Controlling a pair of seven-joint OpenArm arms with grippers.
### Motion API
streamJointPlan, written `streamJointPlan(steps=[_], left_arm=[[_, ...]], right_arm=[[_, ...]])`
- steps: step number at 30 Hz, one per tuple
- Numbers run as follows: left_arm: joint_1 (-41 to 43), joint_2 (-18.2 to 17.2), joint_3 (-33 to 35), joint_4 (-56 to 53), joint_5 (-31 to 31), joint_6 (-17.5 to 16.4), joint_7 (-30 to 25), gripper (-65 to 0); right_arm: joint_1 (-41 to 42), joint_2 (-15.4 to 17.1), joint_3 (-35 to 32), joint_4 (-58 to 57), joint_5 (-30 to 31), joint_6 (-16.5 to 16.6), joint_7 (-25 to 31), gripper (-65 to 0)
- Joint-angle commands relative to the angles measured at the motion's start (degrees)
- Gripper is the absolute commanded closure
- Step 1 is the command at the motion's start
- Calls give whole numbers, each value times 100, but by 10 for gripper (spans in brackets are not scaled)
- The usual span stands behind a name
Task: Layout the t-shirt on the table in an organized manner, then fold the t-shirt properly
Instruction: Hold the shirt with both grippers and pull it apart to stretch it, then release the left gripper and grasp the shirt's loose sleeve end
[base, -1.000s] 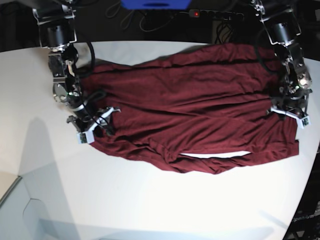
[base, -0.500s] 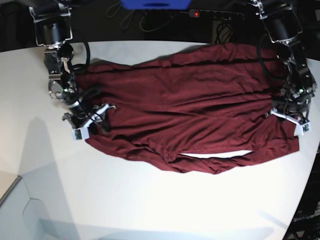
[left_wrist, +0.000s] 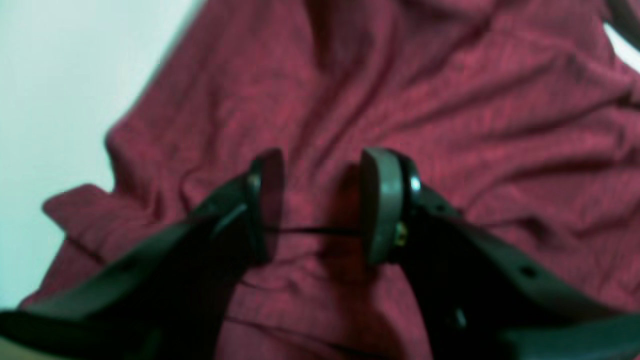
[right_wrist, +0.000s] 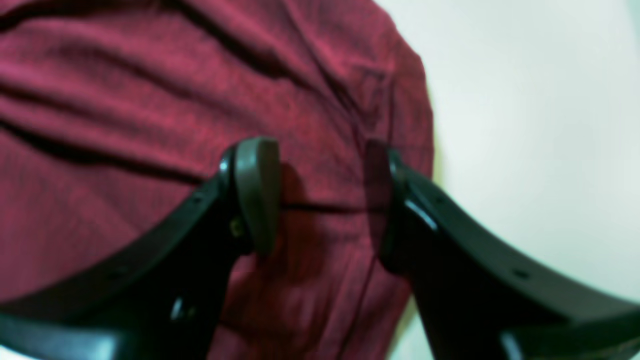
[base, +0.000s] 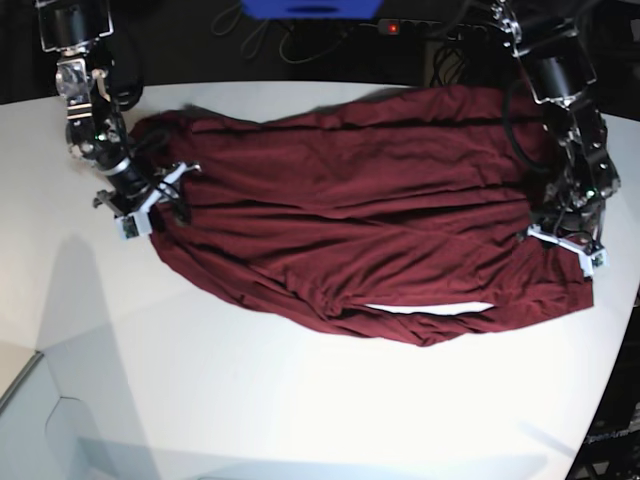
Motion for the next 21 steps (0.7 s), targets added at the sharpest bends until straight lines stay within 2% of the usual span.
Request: streamJointPlan(steps=[1,12,21], left_arm=[[-75,-109,-18,36,15,28,31,-248],[408,-109,-9,229,-11,28,101,-248],[865,-101,-71,1583,-29,28,101,-248]], right_arm=[[-89,101,4,94,-51,-16,-319,-281],[-458,163,277,472,-51,-16,-328,-281],[-458,154,329,464,-51,-16,-328,-281]])
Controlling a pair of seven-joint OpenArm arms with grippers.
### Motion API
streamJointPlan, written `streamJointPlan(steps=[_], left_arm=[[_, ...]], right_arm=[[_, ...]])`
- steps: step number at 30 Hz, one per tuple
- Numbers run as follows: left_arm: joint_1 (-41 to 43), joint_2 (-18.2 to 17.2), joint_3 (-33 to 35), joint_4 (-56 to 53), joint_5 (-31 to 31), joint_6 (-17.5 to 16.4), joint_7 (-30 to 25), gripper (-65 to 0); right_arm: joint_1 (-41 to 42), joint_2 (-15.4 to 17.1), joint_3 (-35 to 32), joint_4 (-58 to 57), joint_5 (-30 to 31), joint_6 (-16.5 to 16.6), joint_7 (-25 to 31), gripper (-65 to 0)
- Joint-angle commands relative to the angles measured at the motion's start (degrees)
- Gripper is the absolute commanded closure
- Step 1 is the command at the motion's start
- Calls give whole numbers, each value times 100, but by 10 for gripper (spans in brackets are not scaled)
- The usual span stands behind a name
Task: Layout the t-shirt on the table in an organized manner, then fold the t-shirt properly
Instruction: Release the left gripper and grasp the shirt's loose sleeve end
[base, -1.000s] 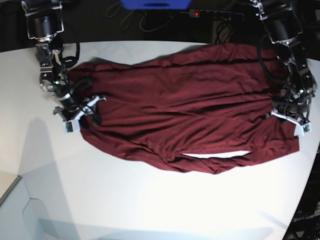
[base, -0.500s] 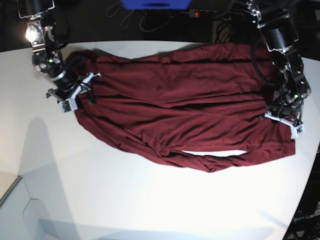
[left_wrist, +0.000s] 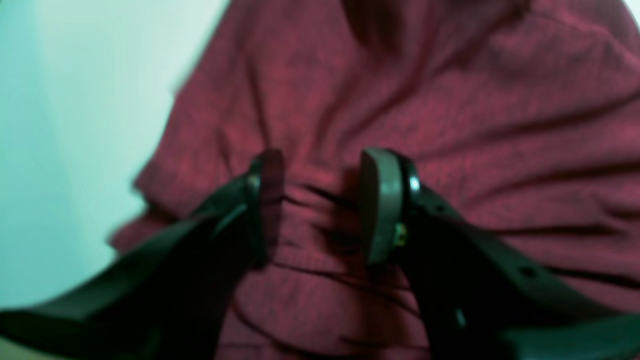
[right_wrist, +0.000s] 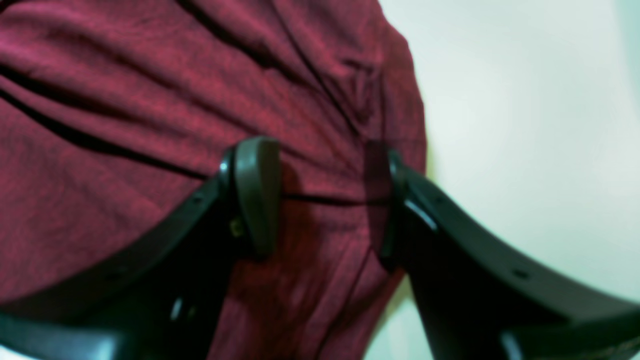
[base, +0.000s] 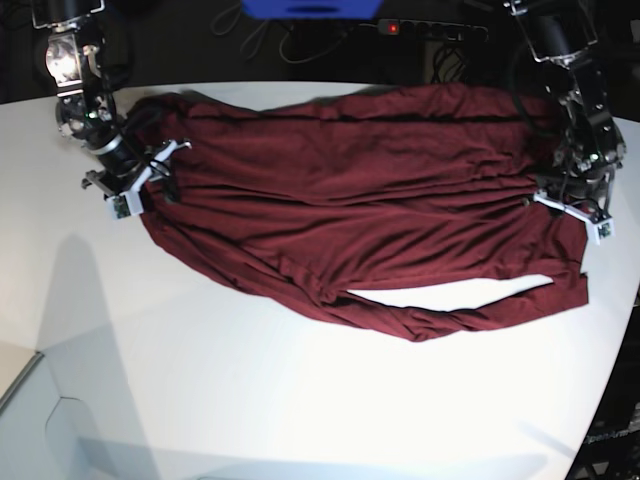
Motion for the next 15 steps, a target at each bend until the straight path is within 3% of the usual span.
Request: streamJointPlan(steps=[1,8,11,15], left_arm=[[-123,-114,-18,301,-38,-18,-210,-248],[-729,-166,-300,301,6,-18,-245,-251],[-1274,-175,-827,-235,-2,-18,-254,-251],[-2145,-483,-1302,-1422,-20,-18,-254,-251]], right_arm=[[-8,67,28,37,-14,-13,-107,-281],[1,58,28,37,-14,-13,-125,-281],[-17,58,28,37,-14,-13,-125,-281],[-17,58,28,11,-14,-13,-133,-281]])
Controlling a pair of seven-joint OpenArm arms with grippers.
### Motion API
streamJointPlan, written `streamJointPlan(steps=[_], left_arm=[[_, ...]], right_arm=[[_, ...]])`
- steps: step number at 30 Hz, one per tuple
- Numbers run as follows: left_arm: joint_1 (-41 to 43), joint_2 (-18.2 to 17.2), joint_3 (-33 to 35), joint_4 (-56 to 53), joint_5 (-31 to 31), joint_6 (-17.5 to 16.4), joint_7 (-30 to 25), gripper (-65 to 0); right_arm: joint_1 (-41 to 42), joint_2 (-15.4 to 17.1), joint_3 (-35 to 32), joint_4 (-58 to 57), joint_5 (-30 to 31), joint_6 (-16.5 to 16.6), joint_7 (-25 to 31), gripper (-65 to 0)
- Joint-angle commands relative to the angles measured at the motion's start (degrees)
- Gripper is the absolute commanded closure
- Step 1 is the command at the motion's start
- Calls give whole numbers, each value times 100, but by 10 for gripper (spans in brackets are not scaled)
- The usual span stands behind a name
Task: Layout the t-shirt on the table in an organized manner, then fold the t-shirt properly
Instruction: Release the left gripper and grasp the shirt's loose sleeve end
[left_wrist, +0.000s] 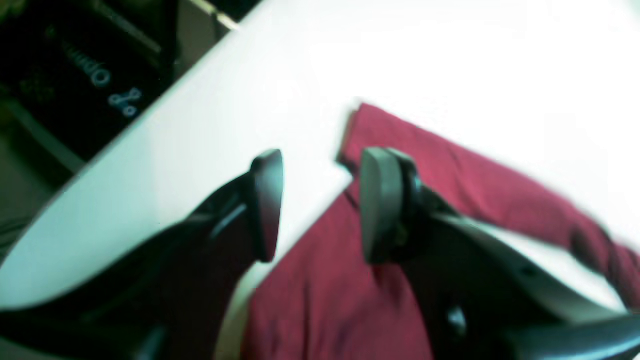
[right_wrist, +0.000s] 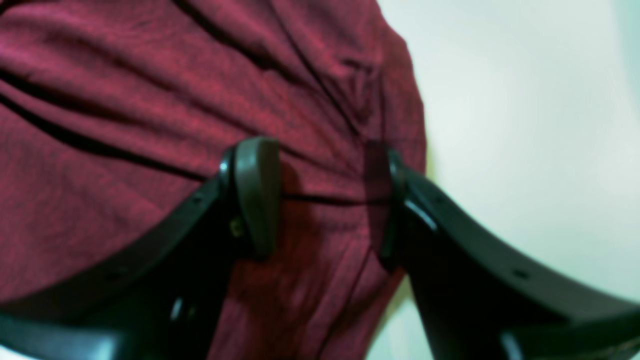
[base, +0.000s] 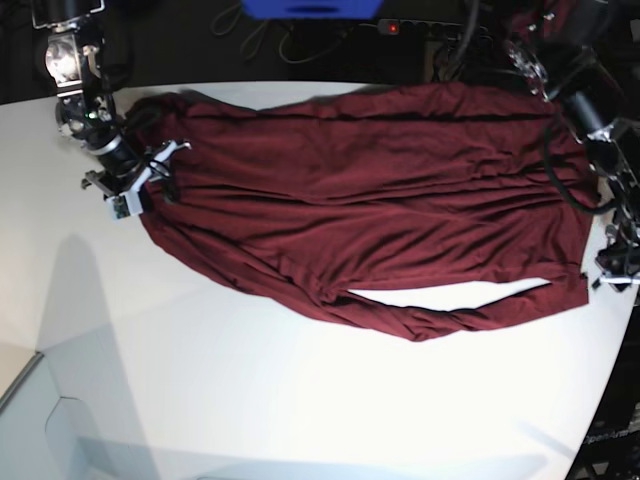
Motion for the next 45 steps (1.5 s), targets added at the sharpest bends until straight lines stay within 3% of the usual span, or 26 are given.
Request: streamJointPlan(steps=[1,3,8,12,19,24,37,45], left_arm=[[-292,-175,3,-228,-31,-14,-79,-251],[-626,-325,12,-817,-31,-14,-211,-251],[-1145,-377,21,-2074,22,-14,-1521,-252],[-1303,-377,38,-2734,22,-14,-2153,-252],[-1365,-386,1304,-3595,22,39,-3200,-252],[-1382,-386,1454,-3920,-22,39,-3604,-252],[-1233,-492,1454,-3929,-22,48,-3736,-252],[-916,-518,1454,-3929,-31,48,-3156,-252]], right_arm=[[-15,60,15,22,-20,-13,-149,-281],[-15,60,15,22,-20,-13,-158,-281],[-15,60,6,22,-20,-13,-158,-281],[-15,60,6,22,-20,-13,-158,-281],[-15,60,-3,22,-20,-13,-166,-281],[-15,60,-3,22,-20,-13,-166,-281],[-23,60,-12,13,-20,-13,-166,-281],[21,60,-12,13,-20,-13,-166,-281]])
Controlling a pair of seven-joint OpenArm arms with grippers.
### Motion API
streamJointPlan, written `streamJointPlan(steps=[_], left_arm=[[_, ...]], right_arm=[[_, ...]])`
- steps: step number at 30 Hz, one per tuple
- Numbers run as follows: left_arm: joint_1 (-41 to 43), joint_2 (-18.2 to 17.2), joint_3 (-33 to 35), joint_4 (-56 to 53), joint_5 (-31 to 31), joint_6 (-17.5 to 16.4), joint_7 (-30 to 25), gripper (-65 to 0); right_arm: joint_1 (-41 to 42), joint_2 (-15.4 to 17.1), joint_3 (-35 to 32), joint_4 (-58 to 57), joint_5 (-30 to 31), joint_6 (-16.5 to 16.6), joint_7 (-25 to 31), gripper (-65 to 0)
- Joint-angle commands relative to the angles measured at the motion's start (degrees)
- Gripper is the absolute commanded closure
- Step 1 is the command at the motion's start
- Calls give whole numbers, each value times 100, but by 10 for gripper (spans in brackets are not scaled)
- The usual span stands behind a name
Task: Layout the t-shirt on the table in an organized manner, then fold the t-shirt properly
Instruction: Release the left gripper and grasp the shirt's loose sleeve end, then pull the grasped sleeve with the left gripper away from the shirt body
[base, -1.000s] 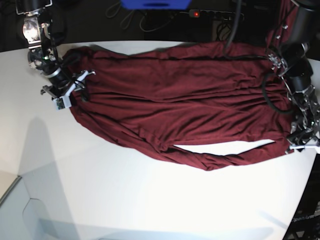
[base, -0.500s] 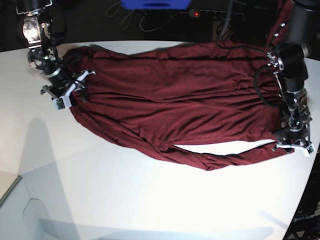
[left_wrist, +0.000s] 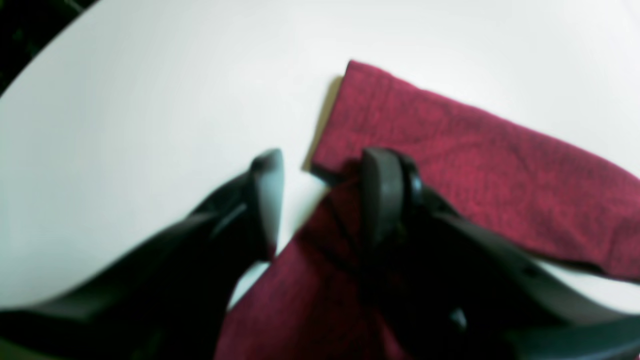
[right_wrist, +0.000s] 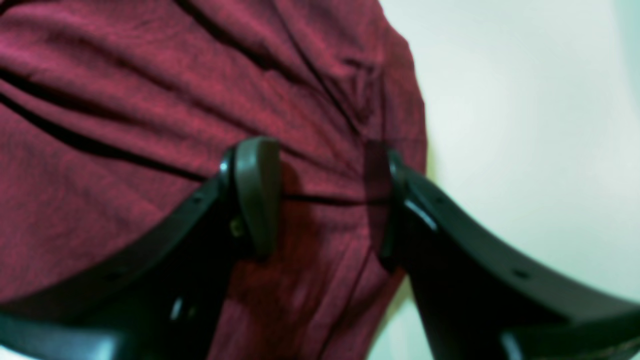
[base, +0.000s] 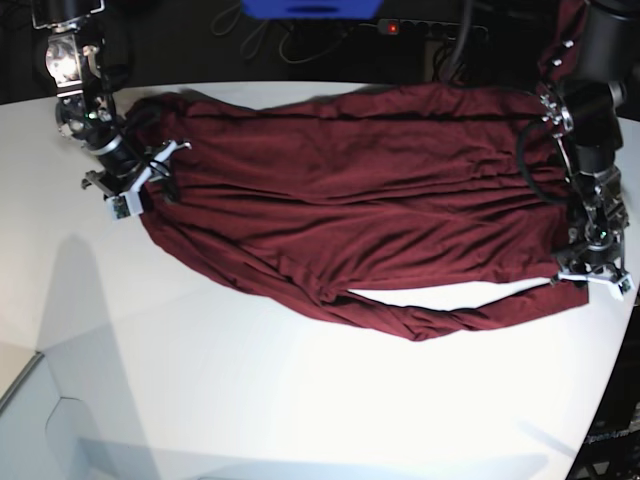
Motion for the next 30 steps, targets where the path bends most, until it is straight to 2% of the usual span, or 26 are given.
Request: streamJointPlan(steps=[1,4,7,17,19,22,25,27,30], left_arm=[[46,-57,-6,60,-5,4,70,-252],[81,-57,-6,60,-5,-22,106,-252],[248,-57,-6,183,-14,-40,501,-252],[1153,31,-15,2152,-14,-40,2286,-251],[1232,84,-15,2504,-14,-40,2488,-251],[1391,119,-173,3066,-14,-40,2444,-251],[1391,409,-736,3717,-14,-40,2295,-251],[1250,506,-938,3840,-5,-40,2136,-251],[925,506,-859,3673,39,-40,1873,-251]], right_arm=[[18,58,6,15,-14,-13,-153,-281],[27,58,6,15,-14,-13,-153,-281],[27,58,6,15,-14,-13,-153,-281],[36,49,6,15,-14,-13,-153,-281],[45,-13,6,15,-14,-13,-153,-281],[106,-65,6,15,-14,-13,-153,-281],[115,-65,-3,15,-14,-13,-153,-281],[115,-65,-3,15,-14,-13,-153,-281],[115,-65,-3,15,-14,-13,-153,-281]])
